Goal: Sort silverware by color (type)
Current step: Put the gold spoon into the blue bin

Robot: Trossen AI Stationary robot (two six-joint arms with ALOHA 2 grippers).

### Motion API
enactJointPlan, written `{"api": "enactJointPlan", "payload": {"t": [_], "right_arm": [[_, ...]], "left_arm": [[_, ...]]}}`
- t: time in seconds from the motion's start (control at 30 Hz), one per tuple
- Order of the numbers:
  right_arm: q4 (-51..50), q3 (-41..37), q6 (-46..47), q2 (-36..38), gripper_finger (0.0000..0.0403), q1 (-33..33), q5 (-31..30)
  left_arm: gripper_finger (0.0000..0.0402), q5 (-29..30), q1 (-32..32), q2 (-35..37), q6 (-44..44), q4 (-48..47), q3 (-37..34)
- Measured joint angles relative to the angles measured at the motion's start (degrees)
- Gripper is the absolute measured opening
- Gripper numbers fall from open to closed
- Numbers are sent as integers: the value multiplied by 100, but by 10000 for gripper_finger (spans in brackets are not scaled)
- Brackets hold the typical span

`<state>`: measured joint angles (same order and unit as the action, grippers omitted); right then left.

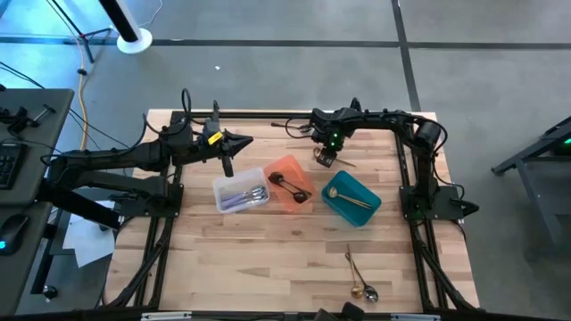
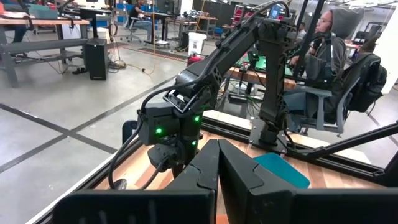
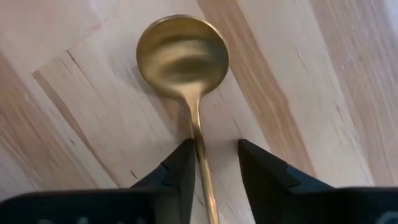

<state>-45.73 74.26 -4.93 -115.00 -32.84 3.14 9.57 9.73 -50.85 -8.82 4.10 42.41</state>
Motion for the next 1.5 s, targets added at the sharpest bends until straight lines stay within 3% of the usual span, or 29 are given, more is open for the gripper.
{"api": "enactJointPlan", "payload": {"t": [0.3, 0.87, 1.5], "right_arm": [[-6, -4, 43, -4, 7, 2, 34], [-52, -30, 15, 259, 1, -18, 24], [-464, -28, 461, 2071, 0, 107, 731]], "left_arm": [[0, 1, 0, 0, 1, 0, 0], [0, 3, -1, 0, 0, -2, 0], [0, 5, 1, 0, 348, -2, -2]]}}
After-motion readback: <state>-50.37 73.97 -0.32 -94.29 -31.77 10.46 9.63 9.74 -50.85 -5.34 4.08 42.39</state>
